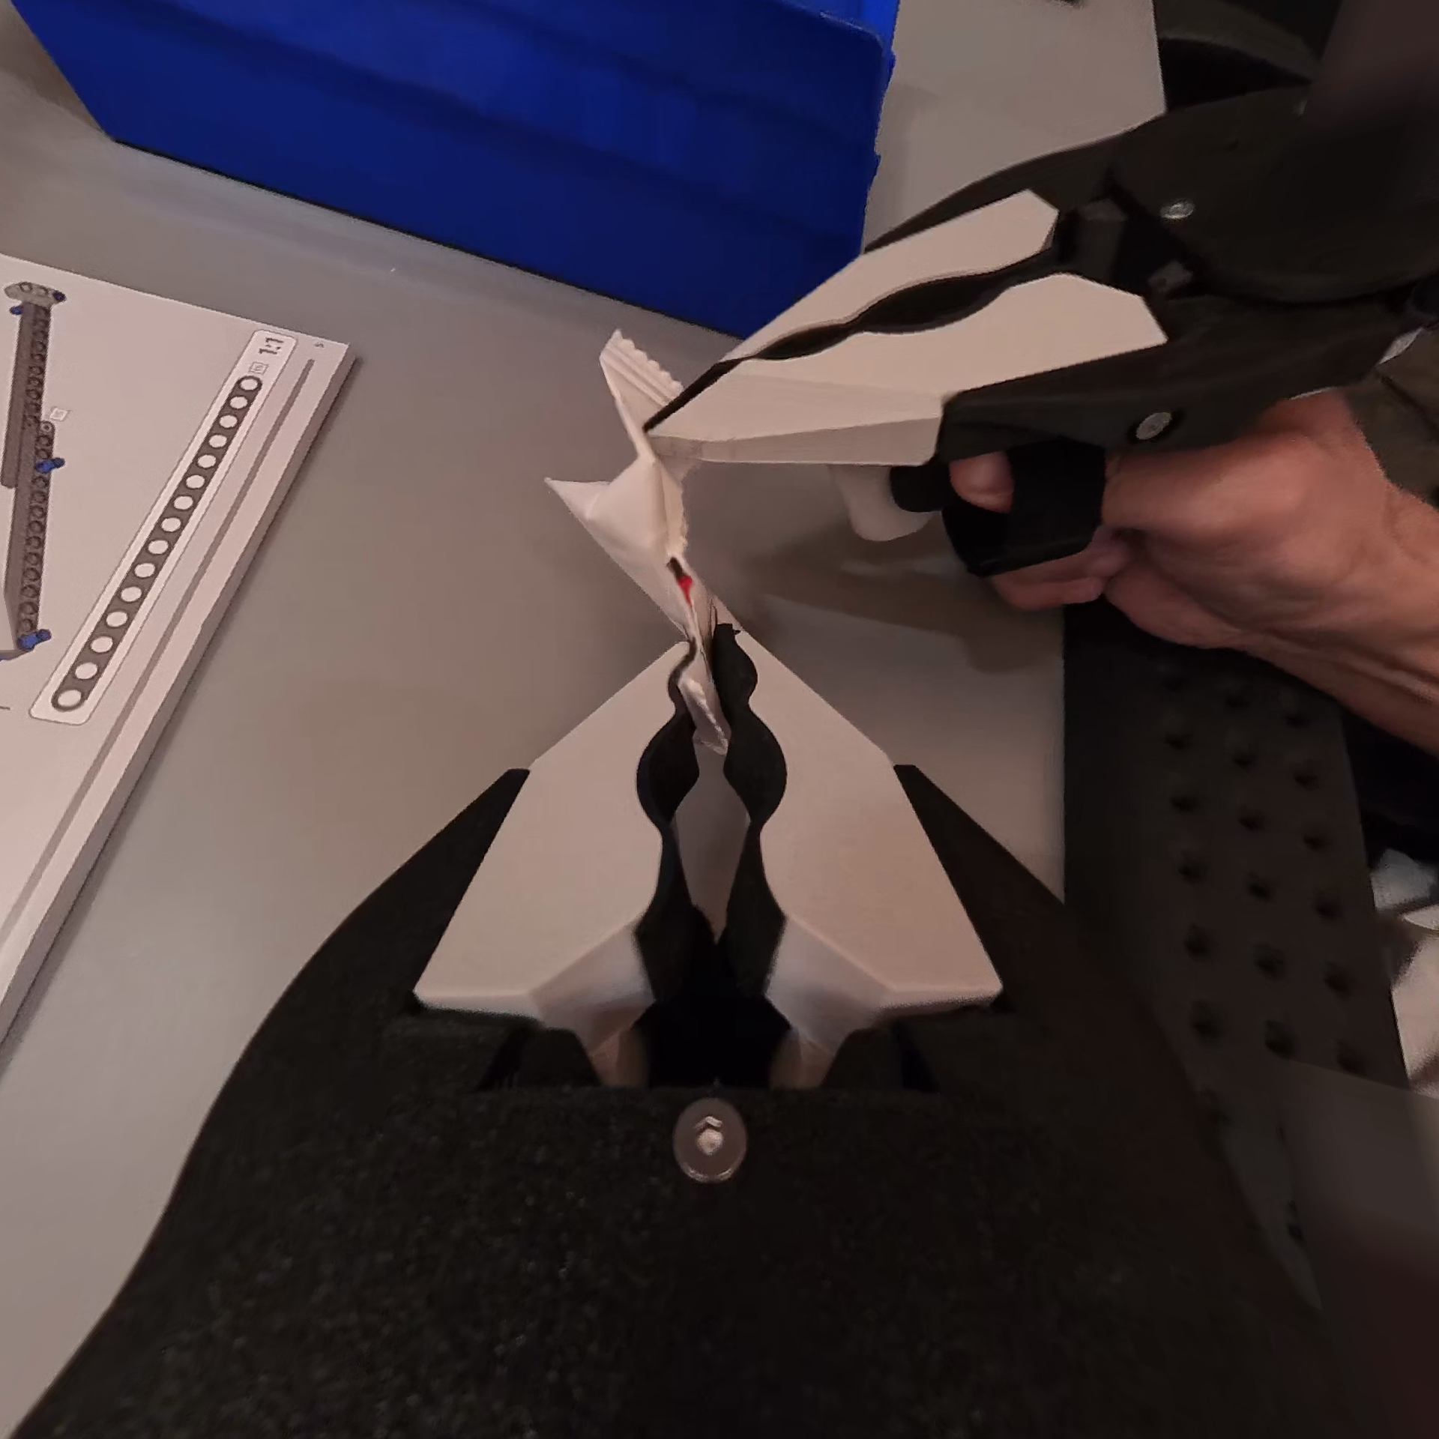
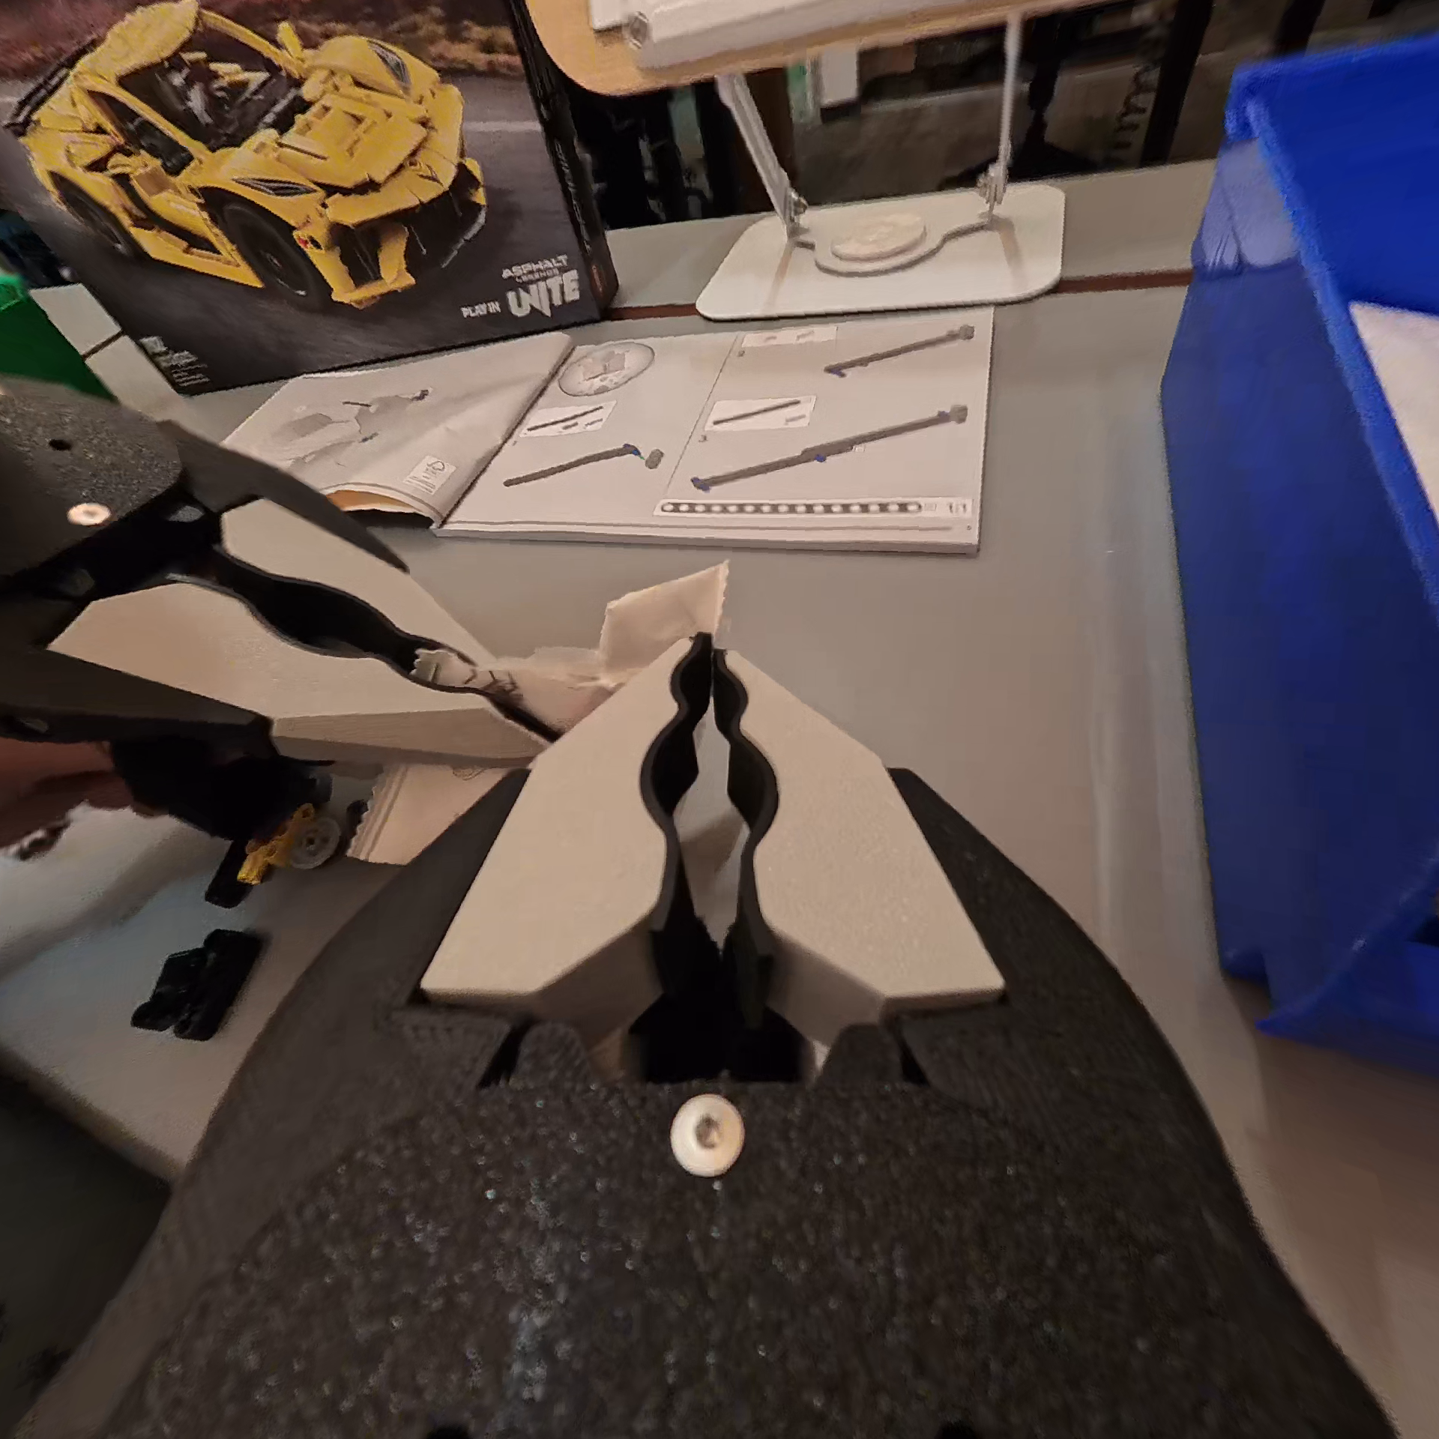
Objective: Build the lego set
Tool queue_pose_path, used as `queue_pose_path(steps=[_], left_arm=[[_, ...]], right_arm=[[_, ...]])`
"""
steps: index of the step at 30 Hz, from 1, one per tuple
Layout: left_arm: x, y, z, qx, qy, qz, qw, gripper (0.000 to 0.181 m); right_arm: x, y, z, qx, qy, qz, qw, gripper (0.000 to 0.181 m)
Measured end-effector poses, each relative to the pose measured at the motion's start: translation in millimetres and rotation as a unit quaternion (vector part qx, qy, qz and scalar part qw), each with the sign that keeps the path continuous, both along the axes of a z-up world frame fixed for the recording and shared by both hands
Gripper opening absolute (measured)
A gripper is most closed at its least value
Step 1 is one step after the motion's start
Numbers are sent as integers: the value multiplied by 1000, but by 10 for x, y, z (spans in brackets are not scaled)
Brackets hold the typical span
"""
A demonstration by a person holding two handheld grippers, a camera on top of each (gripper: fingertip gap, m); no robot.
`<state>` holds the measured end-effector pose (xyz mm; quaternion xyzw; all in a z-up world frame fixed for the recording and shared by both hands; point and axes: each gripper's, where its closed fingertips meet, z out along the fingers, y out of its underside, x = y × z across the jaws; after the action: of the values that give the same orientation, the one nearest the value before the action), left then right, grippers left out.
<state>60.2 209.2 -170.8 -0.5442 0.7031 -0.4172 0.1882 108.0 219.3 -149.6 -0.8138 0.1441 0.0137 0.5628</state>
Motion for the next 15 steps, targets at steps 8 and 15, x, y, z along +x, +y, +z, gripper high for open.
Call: queue_pose_path(steps=[8, 15], left_arm=[[12, -9, 159, 34, -17, -26, 999, 1], [-33, -36, 101, 95, -15, -50, 994, 1]], right_arm=[[-447, -365, 372, -29, -130, 206, 969, 25], [-778, -344, 435, -69, -208, 309, 926, 29]])
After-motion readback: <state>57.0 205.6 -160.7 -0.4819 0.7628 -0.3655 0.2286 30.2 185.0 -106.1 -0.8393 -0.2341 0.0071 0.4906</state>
